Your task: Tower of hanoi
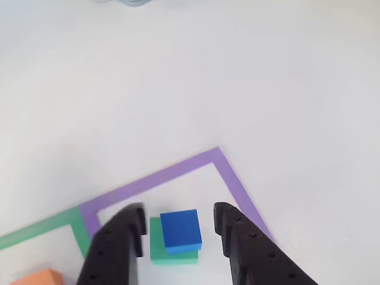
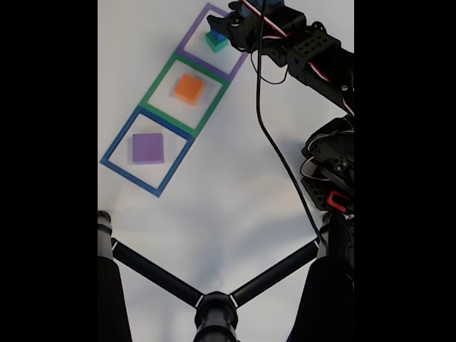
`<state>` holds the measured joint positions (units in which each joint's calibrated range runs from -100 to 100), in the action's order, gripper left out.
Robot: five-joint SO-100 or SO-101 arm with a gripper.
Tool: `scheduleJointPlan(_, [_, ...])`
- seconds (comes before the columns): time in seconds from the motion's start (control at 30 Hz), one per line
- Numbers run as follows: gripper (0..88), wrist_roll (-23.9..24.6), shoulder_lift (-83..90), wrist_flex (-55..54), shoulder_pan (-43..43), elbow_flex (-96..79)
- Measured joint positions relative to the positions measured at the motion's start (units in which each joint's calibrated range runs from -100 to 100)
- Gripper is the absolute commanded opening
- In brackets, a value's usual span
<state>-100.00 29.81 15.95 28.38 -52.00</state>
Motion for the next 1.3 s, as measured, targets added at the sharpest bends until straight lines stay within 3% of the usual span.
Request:
scheduleJointPlan(0.37, [0.0,0.0,3.5,61.7,-9.2,47.5])
scheduleJointPlan(0.53, [0.0,0.8,3.3,80.9,-14.6,66.9])
scheduleJointPlan(0.73, [0.0,4.1,4.7,82.5,-16.5,68.6])
scheduleJointPlan(0.9, [0.7,1.4,5.0,82.5,-17.5,68.2])
scheduleJointPlan(1.1, [17.6,0.8,8.3,82.4,-17.2,59.1])
scheduleJointPlan(1.3, [24.1,0.6,14.1,72.3,-15.1,42.3])
